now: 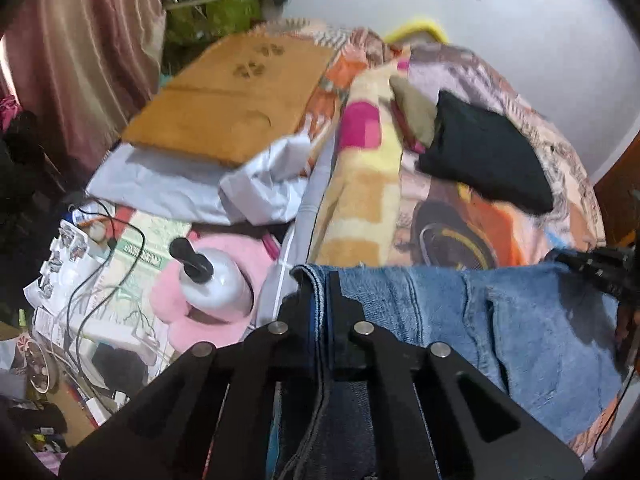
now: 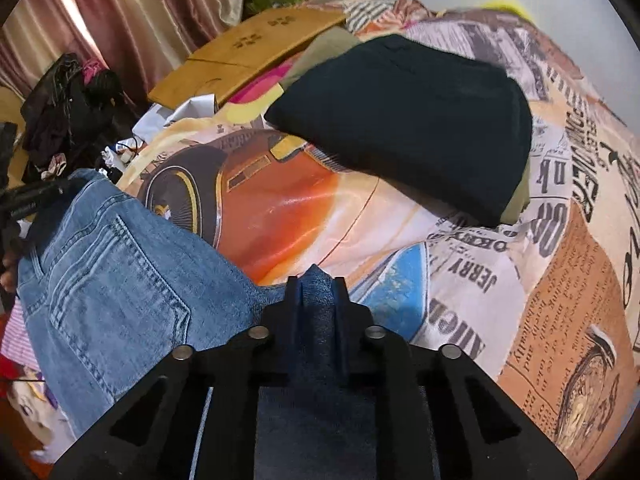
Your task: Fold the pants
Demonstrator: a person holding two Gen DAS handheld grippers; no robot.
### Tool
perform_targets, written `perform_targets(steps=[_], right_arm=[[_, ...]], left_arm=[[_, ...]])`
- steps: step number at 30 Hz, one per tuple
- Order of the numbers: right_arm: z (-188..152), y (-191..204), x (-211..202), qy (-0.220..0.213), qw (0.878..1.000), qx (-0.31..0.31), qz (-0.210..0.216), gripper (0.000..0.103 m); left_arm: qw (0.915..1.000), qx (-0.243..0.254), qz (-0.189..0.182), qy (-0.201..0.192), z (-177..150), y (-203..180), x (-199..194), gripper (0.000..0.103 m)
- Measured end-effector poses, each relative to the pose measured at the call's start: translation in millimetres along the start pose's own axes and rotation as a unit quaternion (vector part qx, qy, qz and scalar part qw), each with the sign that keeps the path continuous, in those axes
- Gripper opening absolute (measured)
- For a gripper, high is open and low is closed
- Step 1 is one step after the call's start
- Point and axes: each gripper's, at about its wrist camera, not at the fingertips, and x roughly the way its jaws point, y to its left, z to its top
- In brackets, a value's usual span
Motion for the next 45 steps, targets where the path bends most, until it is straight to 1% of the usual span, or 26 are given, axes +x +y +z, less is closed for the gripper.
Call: perform_targets(steps=[2, 4, 6, 8, 10, 11, 12, 13, 14, 15, 16, 17, 19, 22, 24, 25, 29, 30, 31, 32, 33, 34, 38, 40, 42, 45], right_arm=[[-1.5, 3.6, -3.1, -0.012, 1.000, -0.010, -0.010, 0.010], [-0.5, 4.3, -6.8, -0.023, 1.000, -0.011, -0.018, 0.009], [2.3, 0.7, -9.1, -0.034, 0.999, -0.004, -0.029, 0.004], [6.9, -7.5, -8.4, -0.039, 0.998, 0.012, -0.038, 0.004], [10.2, -15.8, -6.2, -0.043, 0.996, 0.025, -0.070, 0.003], [10.5, -20.1, -5.6, -0.039, 0.996, 0.028, -0.077, 0.003], [9.7, -25.6, -6.7, -0.031, 0.996, 0.033, -0.073, 0.003], [7.7, -30.6, -9.3, -0.022, 0.996, 0.044, -0.068, 0.003], [4.1, -34.7, -14.7, -0.017, 0.997, 0.051, -0.061, 0.003], [-1.3, -37.0, -24.0, -0.019, 0.997, 0.055, -0.058, 0.004], [-5.5, -37.1, -31.4, -0.021, 0.997, 0.053, -0.060, 0.008], [-10.9, -35.2, -40.5, -0.025, 0.996, 0.048, -0.066, 0.010], [-22.2, -29.5, -59.8, -0.037, 0.996, 0.036, -0.071, 0.025], [-40.0, -17.4, -83.0, -0.061, 0.995, 0.018, -0.074, 0.043], [-51.7, -4.2, -87.9, -0.062, 0.996, 0.002, -0.066, 0.044], [-55.6, -1.7, -85.8, -0.060, 0.996, -0.001, -0.063, 0.045], [-87.6, 14.4, -67.8, -0.024, 0.999, -0.012, -0.044, 0.045], [-96.6, 18.1, -61.3, -0.012, 0.999, -0.014, -0.041, 0.045], [-104.6, 21.6, -59.2, -0.014, 0.999, -0.015, -0.047, 0.045], [-112.4, 24.9, -62.7, -0.033, 0.998, -0.019, -0.056, 0.046], [-118.6, 26.0, -65.9, -0.041, 0.997, -0.017, -0.059, 0.051], [-124.9, 23.5, -70.5, -0.045, 0.997, -0.006, -0.055, 0.052], [-149.0, 11.0, -88.4, -0.057, 0.997, 0.024, -0.044, 0.052], [-164.2, 0.8, -98.5, -0.061, 0.996, 0.042, -0.044, 0.052], [-178.3, -10.3, -110.3, -0.060, 0.995, 0.064, -0.054, 0.053], [-202.5, -33.4, -132.1, -0.071, 0.989, 0.105, -0.080, 0.054]], left_arm=[[0.9999, 0.004, 0.007, -0.009, -0.5, -0.7, -6.2, 0.004], [0.9994, 0.018, 0.028, -0.010, -3.6, -2.9, -5.4, 0.005], [0.9985, 0.030, 0.046, -0.006, -7.3, -2.6, 0.2, 0.006], [0.9981, 0.030, 0.052, 0.009, -8.7, 1.1, 9.4, 0.009], [0.9973, 0.033, 0.062, 0.018, -6.7, 6.9, 16.4, 0.015], [0.9967, 0.034, 0.071, 0.017, -6.8, 8.8, 16.1, 0.018], [0.9961, 0.035, 0.079, 0.018, -6.1, 11.9, 13.5, 0.021], [0.9965, 0.030, 0.076, 0.016, -6.2, 15.4, 8.0, 0.024], [0.9968, 0.026, 0.074, 0.014, -5.8, 16.5, 3.3, 0.025], [0.9963, 0.025, 0.082, 0.008, -5.2, 17.4, -5.1, 0.025], [0.9953, 0.026, 0.093, -0.002, -4.9, 17.1, -14.4, 0.024], [0.9954, 0.027, 0.091, -0.015, -5.5, 16.9, -26.2, 0.025], [0.9973, 0.024, 0.064, -0.026, -8.5, 15.3, -45.1, 0.025], [0.9992, 0.022, 0.019, -0.027, -20.8, 6.9, -63.0, 0.026], [0.9994, 0.028, -0.003, -0.018, -36.1, -2.3, -63.6, 0.028], [0.9993, 0.035, -0.006, -0.009, -45.3, -7.4, -59.8, 0.028], [0.9979, 0.057, 0.023, 0.023, -76.5, -19.2, -36.1, 0.028], [0.9966, 0.064, 0.039, 0.035, -86.3, -19.2, -26.6, 0.028], [0.9953, 0.070, 0.052, 0.042, -94.9, -19.4, -20.1, 0.030], [0.9939, 0.078, 0.067, 0.040, -106.4, -18.7, -13.3, 0.037], [0.9935, 0.080, 0.076, 0.028, -113.4, -17.4, -12.5, 0.043], [0.9936, 0.075, 0.083, 0.015, -118.1, -14.9, -14.9, 0.050], [0.9966, 0.037, 0.069, 0.023, -114.1, -1.9, -29.3, 0.053], [0.9959, 0.033, 0.079, 0.027, -110.0, -1.4, -39.6, 0.053], [0.9946, 0.039, 0.096, 0.013, -105.0, -5.7, -55.5, 0.052], [0.9957, 0.042, 0.081, -0.017, -94.8, -17.1, -82.2, 0.052]])
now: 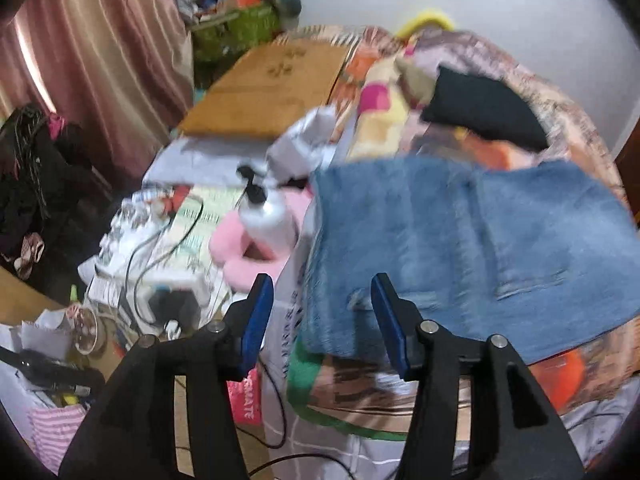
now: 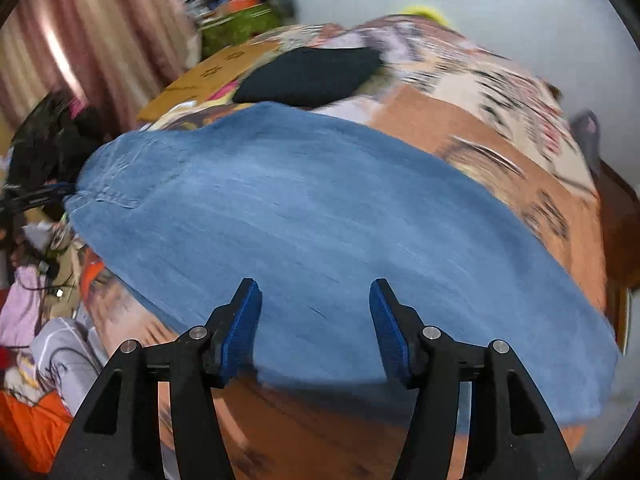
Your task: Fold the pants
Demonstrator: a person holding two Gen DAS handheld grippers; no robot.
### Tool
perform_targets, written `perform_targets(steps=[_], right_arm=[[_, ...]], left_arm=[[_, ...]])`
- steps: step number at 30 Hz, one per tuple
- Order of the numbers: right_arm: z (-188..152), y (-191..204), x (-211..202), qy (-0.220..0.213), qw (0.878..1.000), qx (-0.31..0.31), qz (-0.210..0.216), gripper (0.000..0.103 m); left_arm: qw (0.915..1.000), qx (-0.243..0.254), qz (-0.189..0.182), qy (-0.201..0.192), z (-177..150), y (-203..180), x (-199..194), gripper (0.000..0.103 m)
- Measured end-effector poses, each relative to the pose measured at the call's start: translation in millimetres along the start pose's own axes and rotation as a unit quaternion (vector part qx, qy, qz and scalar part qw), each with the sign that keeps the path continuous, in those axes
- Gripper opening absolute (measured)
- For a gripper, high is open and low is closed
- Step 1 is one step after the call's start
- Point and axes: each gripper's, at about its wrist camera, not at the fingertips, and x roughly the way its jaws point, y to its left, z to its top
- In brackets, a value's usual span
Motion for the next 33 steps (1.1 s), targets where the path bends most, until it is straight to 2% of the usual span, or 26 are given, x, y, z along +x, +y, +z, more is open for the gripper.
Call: perform_targets(steps=[5, 9, 11, 13, 18, 22, 25, 28, 31, 33], right_arm=[[-24.7, -59.7, -41.5, -0.030, 0.994, 0.059, -0.088, 0.055], [-45.8, -103.1, -82.0, -0.066, 0.984, 0.117, -0.116, 0.055], [-57.5, -116.7, -98.0, -0.082, 0.979, 0.137, -0.126, 0.056], [-68.2, -132.2, -110.4, -0.096, 0.974, 0.152, -0.136, 0.063], [-97.3, -165.7, -123.8, -0.108, 0.961, 0.205, -0.152, 0.064], [-121.6, -188.0, -124.1, -0.109, 0.951, 0.253, -0.141, 0.064], [-136.9, -198.9, -116.3, -0.103, 0.945, 0.284, -0.125, 0.064], [-148.8, -207.5, -108.2, -0.098, 0.940, 0.306, -0.116, 0.064], [-158.6, -211.0, -101.1, -0.103, 0.934, 0.326, -0.103, 0.064], [-163.3, -215.0, -92.2, -0.104, 0.929, 0.346, -0.086, 0.064]], left_arm=[[0.9983, 0.011, -0.035, -0.045, 32.0, -45.2, -40.3, 0.052], [0.9939, 0.044, -0.067, -0.076, 58.1, -107.8, -60.5, 0.052], [0.9896, 0.071, -0.090, -0.086, 70.0, -150.4, -65.7, 0.052], [0.9851, 0.095, -0.113, -0.088, 77.7, -188.8, -67.3, 0.052], [0.9678, 0.160, -0.176, -0.083, 87.8, -297.6, -65.2, 0.052], [0.9548, 0.202, -0.211, -0.055, 80.9, -376.0, -50.1, 0.052], [0.9453, 0.238, -0.222, -0.026, 67.1, -424.3, -34.0, 0.052], [0.9363, 0.279, -0.213, 0.002, 49.6, -462.7, -15.1, 0.052], [0.9232, 0.322, -0.206, 0.037, 26.9, -500.2, 2.8, 0.052], [0.9172, 0.337, -0.205, 0.055, 13.7, -512.9, 10.3, 0.052]])
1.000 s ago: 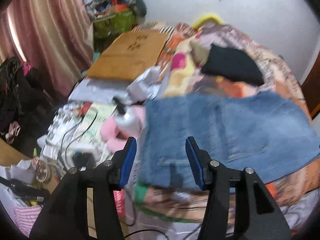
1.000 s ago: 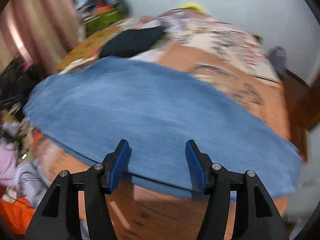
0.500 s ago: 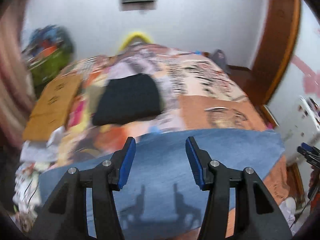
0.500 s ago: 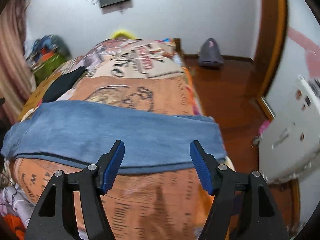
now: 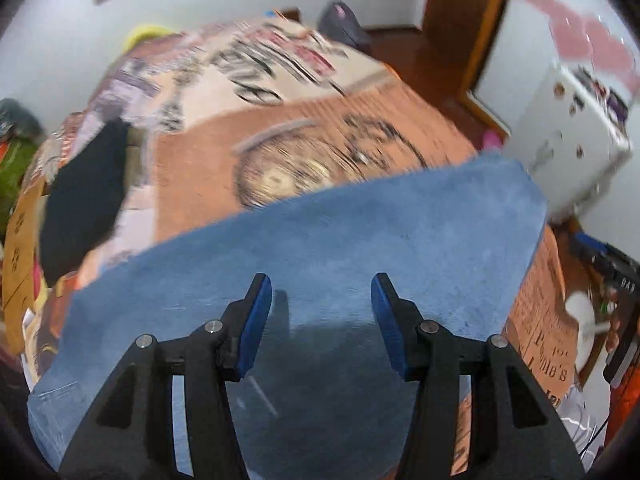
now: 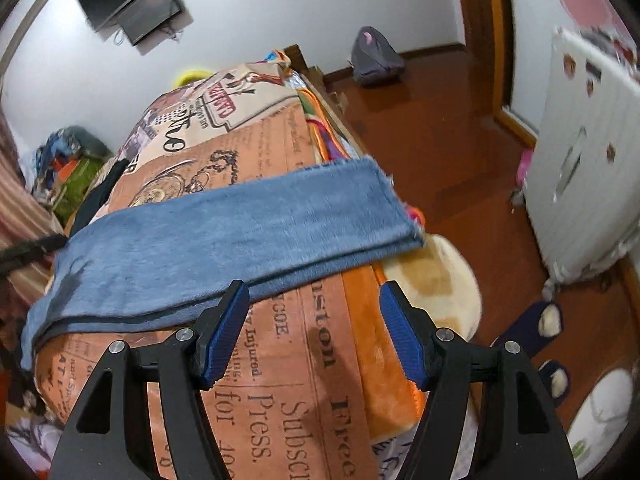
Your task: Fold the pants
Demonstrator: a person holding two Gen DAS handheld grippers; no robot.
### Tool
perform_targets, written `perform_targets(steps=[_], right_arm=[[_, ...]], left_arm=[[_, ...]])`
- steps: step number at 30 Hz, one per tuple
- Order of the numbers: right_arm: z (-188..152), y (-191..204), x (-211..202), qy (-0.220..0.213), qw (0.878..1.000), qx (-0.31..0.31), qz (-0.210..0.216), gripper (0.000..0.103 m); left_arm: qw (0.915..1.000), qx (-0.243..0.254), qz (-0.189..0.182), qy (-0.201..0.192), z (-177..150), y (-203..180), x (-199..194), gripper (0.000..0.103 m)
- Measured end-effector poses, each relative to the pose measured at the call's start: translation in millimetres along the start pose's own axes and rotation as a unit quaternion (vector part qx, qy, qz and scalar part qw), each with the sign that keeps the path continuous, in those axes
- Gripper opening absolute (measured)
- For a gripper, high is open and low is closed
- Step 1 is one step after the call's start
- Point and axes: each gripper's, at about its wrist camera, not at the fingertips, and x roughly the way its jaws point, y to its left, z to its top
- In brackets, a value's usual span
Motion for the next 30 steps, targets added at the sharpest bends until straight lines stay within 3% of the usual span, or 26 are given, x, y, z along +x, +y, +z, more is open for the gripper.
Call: perform_targets(steps=[3, 8, 10, 20, 25, 30], right_arm=[[0.5, -9.3, 14.4, 0.008, 1.000, 0.026, 0.012, 0.064], [4.0, -18.2, 35.7, 0.023, 0.997, 0.062, 0.039, 0.064], [4.9, -18.0, 41.4, 0.022, 0.996, 0.068, 0.046, 0.069], [13.7, -29.2, 48.2, -0.011, 0.991, 0.103, 0.079, 0.076], [20.9, -41.0, 40.7, -0.029, 0.982, 0.145, 0.121, 0.076], [31.1, -36.1, 53.0, -0.025, 0.986, 0.138, 0.092, 0.071]], left_arm=[[0.9997, 0.013, -0.002, 0.022, -1.8, -15.1, 17.2, 0.053], [0.9995, 0.017, -0.014, 0.024, 4.5, -21.7, 25.1, 0.062], [0.9994, 0.015, -0.018, 0.026, 7.7, -21.1, 29.2, 0.064], [0.9993, 0.033, 0.002, 0.015, 12.2, -33.8, 44.5, 0.075], [0.9990, 0.042, 0.009, 0.012, 11.0, -37.0, 46.8, 0.077], [0.9991, 0.040, 0.010, 0.009, 10.7, -36.9, 47.3, 0.078]])
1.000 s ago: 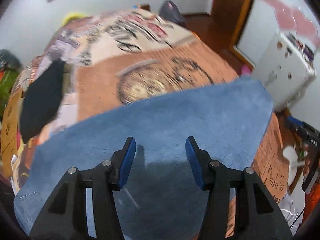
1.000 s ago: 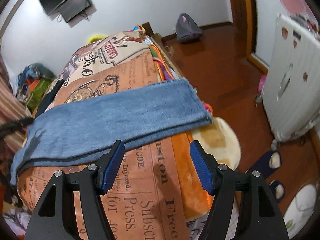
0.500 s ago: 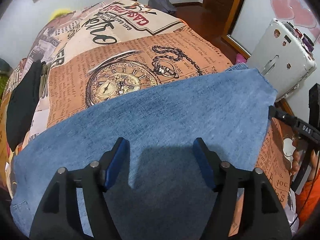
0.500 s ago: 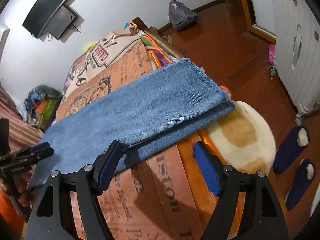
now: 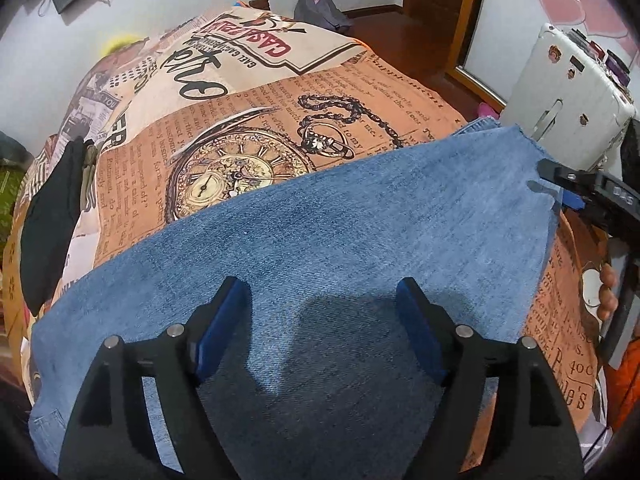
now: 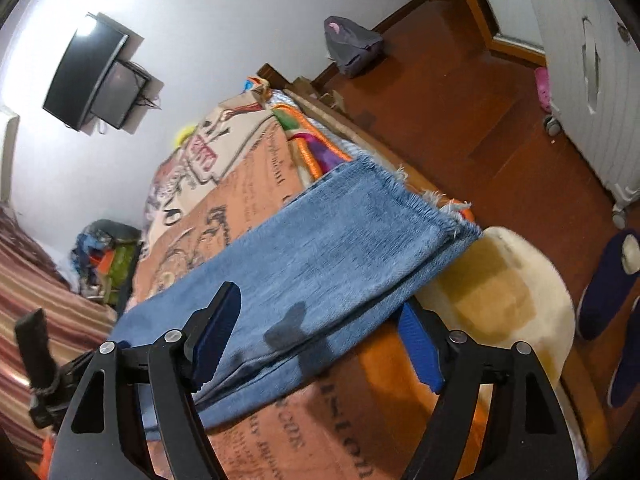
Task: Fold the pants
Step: 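Grasp the frayed hem end of the folded jeans with the right gripper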
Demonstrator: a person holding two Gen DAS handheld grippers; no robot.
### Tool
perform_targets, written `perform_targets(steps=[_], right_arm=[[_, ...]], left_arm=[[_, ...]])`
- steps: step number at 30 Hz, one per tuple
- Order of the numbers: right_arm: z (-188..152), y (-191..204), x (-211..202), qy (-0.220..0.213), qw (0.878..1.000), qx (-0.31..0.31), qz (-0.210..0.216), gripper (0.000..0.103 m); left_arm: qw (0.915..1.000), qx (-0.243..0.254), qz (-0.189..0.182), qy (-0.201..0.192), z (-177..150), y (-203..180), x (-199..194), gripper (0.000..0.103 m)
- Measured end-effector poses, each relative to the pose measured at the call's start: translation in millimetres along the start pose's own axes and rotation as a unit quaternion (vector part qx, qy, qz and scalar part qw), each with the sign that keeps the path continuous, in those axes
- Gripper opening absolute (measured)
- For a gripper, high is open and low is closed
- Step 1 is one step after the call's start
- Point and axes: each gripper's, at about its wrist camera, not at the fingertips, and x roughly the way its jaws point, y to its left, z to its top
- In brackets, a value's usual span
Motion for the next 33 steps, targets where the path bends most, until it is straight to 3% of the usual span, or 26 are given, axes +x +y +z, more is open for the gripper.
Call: perform_targets(steps=[2, 4, 7, 9, 13, 22, 33], right_arm=[[2.5, 1.3, 3.5, -0.004, 1.000, -0.006, -0.019, 0.061], [6.2, 1.7, 5.4, -0.009, 0.999, -0.007, -0.031, 0.044], [13.0, 1.5, 3.9, -0.010, 1.000, -0.019, -0.015, 0.021], [16.3, 4.3, -1.6, -0.016, 0.999, -0.031, -0.010, 0.016], [20.1, 25.2, -17.3, -0.035, 0.997, -0.074, -0.011, 0.012], [30.6, 99.5, -63.8, -0.093, 0.985, -0.142, 0.034, 0.010], [3.6, 211.5, -92.4, -0.126, 0.957, -0.239, 0.102, 0.008]], left_arm=[[1.0000, -0.002, -0.001, -0.001, -0.4, 0.6, -0.7, 0.078], [1.0000, 0.000, 0.001, -0.002, -0.8, 0.4, -1.7, 0.078], [1.0000, -0.002, -0.001, -0.004, -2.4, 0.3, -4.6, 0.078], [0.9999, -0.008, -0.004, -0.005, -3.1, 2.8, -7.7, 0.077], [0.9994, -0.031, -0.015, -0.008, -3.4, 10.9, -18.1, 0.071], [0.9953, -0.059, -0.001, -0.077, -14.3, 39.6, -83.4, 0.071], [0.9776, -0.158, 0.022, -0.137, -77.3, 120.2, -148.5, 0.071]])
